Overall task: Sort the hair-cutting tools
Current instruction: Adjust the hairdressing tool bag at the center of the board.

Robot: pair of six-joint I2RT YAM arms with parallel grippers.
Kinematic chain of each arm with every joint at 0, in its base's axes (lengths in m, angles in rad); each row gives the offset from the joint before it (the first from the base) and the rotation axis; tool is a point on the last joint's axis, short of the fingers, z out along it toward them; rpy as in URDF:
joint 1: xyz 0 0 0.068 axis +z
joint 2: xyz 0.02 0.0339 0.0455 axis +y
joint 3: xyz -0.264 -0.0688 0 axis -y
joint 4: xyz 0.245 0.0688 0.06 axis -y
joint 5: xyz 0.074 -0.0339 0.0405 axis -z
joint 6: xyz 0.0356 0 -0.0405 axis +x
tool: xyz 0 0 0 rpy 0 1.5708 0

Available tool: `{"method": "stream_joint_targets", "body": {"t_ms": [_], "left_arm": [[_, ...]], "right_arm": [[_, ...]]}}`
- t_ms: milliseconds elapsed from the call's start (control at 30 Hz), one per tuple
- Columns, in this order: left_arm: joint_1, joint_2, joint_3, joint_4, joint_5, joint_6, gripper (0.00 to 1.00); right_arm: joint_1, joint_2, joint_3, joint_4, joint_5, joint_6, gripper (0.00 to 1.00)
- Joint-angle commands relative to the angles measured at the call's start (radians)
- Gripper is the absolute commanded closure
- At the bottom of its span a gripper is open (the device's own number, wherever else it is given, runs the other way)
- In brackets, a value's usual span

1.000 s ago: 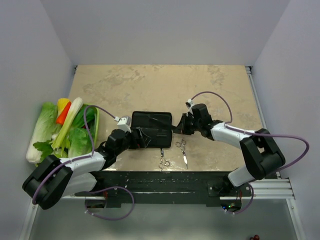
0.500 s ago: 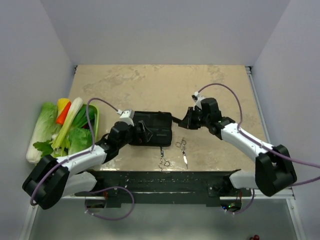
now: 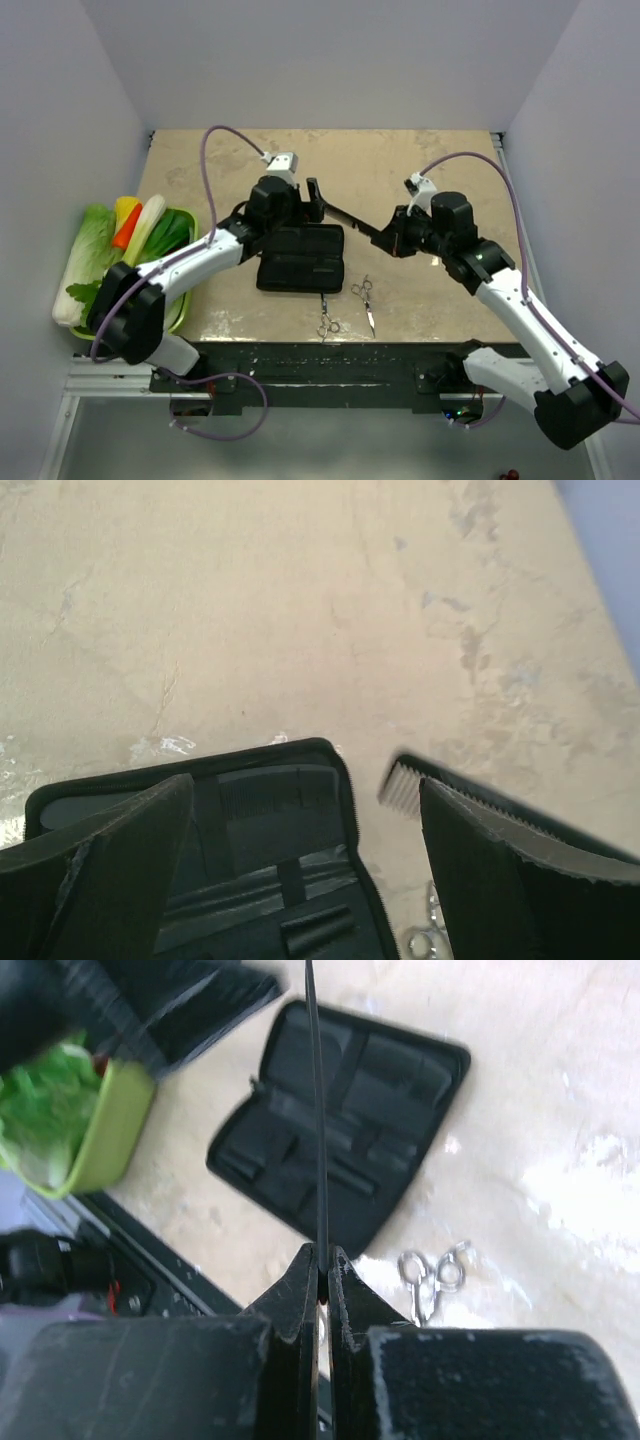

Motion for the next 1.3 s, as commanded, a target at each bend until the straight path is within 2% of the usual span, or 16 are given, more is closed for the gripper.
{"method": "stream_joint_targets", "body": {"t_ms": [0,33,233,400,533,800,933,1267], "left_arm": [[0.009,0.176,0.153,-0.037,-0.016,0.111,0.0],[0.011,0.209,0.208,-0.048,-0.01,0.122,0.0],[0.04,0.411,0.318,-0.039,0.059,0.189,0.01],[0.08,0.557,0.345,-0.039,0.065,0.219,0.0],[0.121,0.605,0.31,-0.025,0.055,0.213,0.01],[0.13,0.556,0.233,-0.082,0.003,0.157,0.01],[0.132,0.501,0.146,-0.128,-0.017,0.114,0.01],[0.13,0.35,-0.069,-0.103,-0.017,0.025,0.01]], "right_arm": [[0.016,-0.093,-0.021,-0.188,-0.021,-0.074,1.0],[0.021,-0.125,-0.028,-0.223,-0.022,-0.071,1.0],[0.03,-0.232,-0.051,-0.314,-0.026,-0.07,1.0],[0.031,-0.283,-0.041,-0.357,-0.038,-0.074,1.0],[0.03,-0.295,-0.045,-0.4,-0.097,-0.094,1.0],[0.053,-0.323,-0.132,-0.46,-0.228,-0.087,1.0],[0.076,-0.32,-0.168,-0.47,-0.205,-0.07,1.0],[0.14,-0.239,-0.169,-0.423,-0.086,-0.004,1.0]]}}
